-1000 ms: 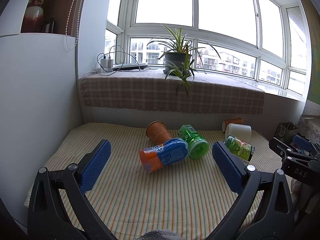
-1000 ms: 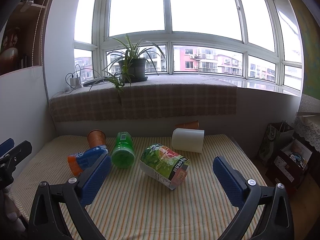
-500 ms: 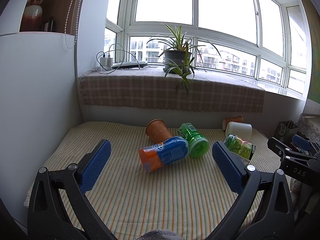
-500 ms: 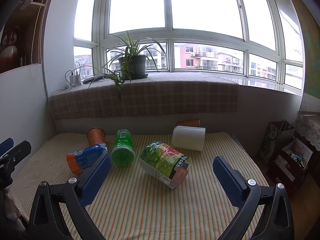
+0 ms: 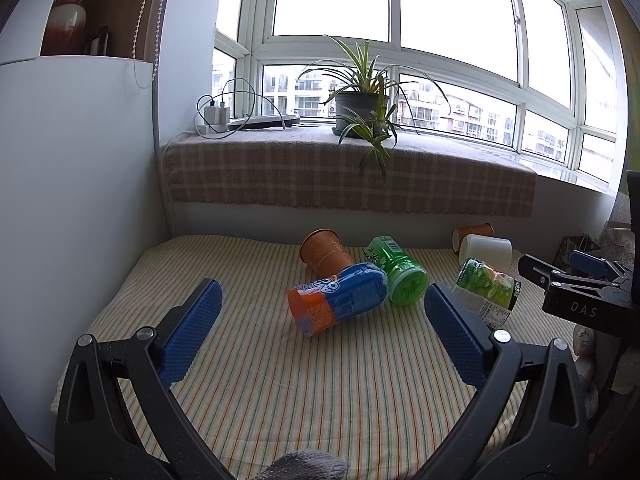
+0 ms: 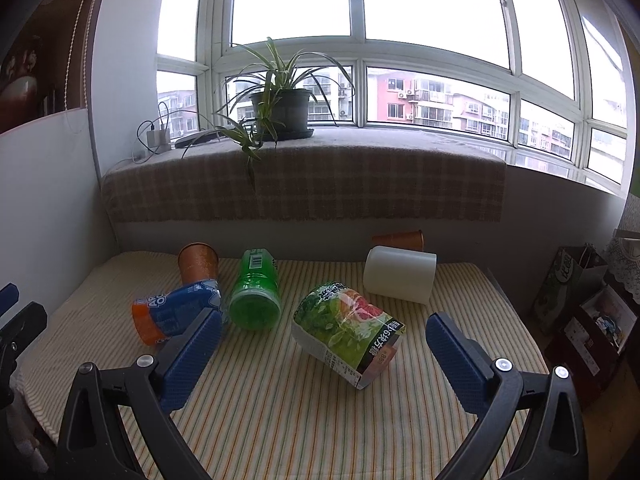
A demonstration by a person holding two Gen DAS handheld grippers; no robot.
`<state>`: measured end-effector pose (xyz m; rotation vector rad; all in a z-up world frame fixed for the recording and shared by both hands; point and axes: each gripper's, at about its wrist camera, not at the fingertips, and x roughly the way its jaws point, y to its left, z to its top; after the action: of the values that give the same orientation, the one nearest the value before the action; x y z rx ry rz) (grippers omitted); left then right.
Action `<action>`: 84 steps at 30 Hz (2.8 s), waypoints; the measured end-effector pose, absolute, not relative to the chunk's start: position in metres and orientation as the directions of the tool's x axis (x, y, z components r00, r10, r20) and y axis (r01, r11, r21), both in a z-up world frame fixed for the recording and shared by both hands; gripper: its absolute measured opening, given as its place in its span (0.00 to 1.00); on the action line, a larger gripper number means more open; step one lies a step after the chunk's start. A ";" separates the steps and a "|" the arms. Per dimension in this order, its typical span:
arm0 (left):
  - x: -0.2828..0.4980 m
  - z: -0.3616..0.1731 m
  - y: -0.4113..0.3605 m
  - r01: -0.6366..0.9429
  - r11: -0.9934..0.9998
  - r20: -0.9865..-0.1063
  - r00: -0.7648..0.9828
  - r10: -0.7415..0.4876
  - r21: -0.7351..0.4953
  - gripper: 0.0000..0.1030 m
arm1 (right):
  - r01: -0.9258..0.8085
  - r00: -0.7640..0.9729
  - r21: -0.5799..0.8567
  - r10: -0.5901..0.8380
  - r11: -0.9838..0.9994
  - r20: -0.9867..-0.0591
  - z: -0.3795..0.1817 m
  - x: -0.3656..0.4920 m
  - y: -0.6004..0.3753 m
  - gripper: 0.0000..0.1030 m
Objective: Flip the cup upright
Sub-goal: 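Move the right gripper to the lying green tea bottle and grasp it, then lift the green bottle with the right gripper, tilting its cap upward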
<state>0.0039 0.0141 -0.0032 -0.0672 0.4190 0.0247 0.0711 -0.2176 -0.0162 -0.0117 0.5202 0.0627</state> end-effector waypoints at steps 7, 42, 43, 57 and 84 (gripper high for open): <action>0.006 -0.011 0.028 -0.060 0.996 -0.437 0.899 0.024 -0.069 1.00 | -0.109 0.846 -0.035 0.075 0.993 -0.528 -0.013 0.104 -0.199 1.00; -0.005 -0.030 0.061 -0.101 0.990 -0.532 0.846 0.033 -0.099 1.00 | -0.230 0.365 0.176 0.253 0.957 -0.896 -0.086 0.321 -0.137 0.72; -0.005 -0.031 0.062 -0.104 0.990 -0.532 0.846 0.036 -0.099 1.00 | -0.228 0.353 0.174 0.248 0.958 -0.902 -0.089 0.325 -0.135 0.70; -0.003 -0.034 0.075 -0.136 0.985 -0.536 0.842 0.059 -0.106 1.00 | -0.236 0.269 0.197 0.259 0.952 -0.928 -0.120 0.344 -0.112 0.59; -0.010 -0.029 0.061 -0.106 0.991 -0.509 0.860 0.048 -0.087 1.00 | -0.277 0.424 0.385 0.472 0.880 -0.773 -0.030 0.264 -0.178 0.56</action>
<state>-0.0101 0.0606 -0.0289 -0.1133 0.5303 0.0811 0.2639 -0.1783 -0.0302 0.2106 1.0319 0.4727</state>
